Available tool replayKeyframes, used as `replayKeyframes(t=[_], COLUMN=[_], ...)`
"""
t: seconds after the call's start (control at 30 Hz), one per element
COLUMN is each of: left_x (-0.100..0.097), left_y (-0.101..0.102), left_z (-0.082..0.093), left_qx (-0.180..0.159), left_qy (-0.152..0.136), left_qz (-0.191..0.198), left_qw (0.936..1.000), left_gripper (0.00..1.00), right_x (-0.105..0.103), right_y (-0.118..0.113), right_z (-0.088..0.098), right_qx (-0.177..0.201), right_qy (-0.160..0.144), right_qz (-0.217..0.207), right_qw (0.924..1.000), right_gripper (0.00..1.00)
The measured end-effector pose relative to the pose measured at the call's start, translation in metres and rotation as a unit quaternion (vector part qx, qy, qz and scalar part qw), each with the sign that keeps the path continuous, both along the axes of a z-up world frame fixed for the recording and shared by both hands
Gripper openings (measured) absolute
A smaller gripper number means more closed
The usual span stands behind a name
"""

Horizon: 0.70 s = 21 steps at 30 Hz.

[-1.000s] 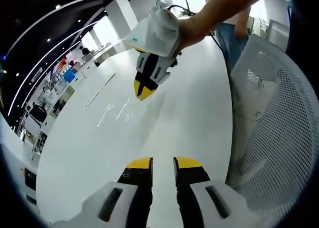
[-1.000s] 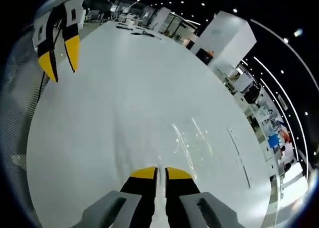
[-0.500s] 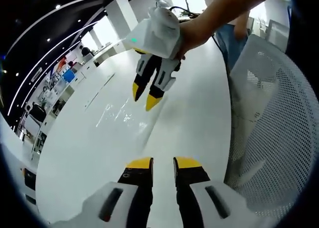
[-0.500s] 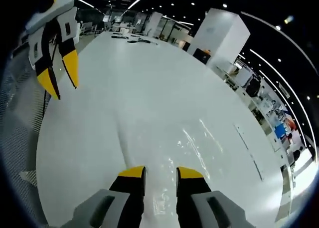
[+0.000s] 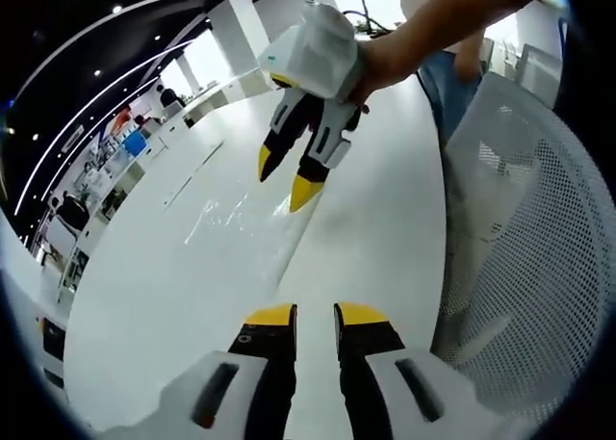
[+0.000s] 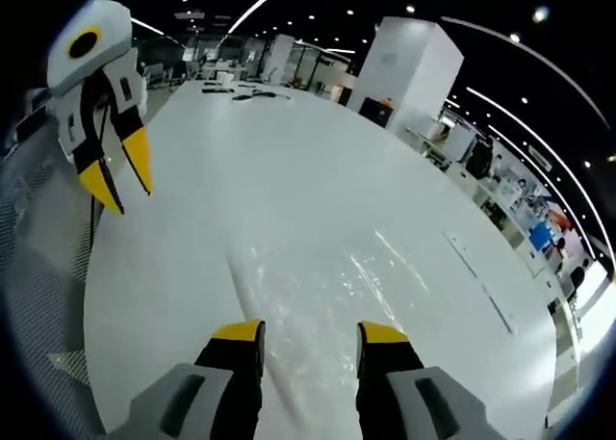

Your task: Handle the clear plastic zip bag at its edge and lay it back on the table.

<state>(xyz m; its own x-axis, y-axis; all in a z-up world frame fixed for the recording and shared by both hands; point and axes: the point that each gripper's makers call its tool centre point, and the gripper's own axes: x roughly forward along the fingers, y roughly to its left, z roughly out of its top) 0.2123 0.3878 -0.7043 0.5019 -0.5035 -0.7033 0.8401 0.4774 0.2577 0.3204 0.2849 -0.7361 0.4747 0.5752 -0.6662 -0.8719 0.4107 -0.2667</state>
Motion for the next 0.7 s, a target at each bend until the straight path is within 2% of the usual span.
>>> replayKeyframes(t=[0.37,0.5,0.7], left_x=[0.006,0.008,0.011], left_y=[0.002,0.001,0.006], left_z=[0.0,0.006,0.006], left_qx=[-0.015,-0.037,-0.04], left_qy=[0.001,0.002,-0.004], left_qz=[0.02,0.036,0.053], left_qw=[0.9997,0.9986,0.9978], left_gripper=[0.15,0.14,0.23], right_x=[0.002,0.0,-0.002], right_y=[-0.015,-0.02,-0.027], right_z=[0.0,0.003,0.005], right_qx=[0.019,0.038,0.048], right_qy=[0.014,0.021,0.023], right_qz=[-0.033,-0.051,-0.058], right_qw=[0.9992,0.9978,0.9969], right_gripper=[0.5,0.52,0.57])
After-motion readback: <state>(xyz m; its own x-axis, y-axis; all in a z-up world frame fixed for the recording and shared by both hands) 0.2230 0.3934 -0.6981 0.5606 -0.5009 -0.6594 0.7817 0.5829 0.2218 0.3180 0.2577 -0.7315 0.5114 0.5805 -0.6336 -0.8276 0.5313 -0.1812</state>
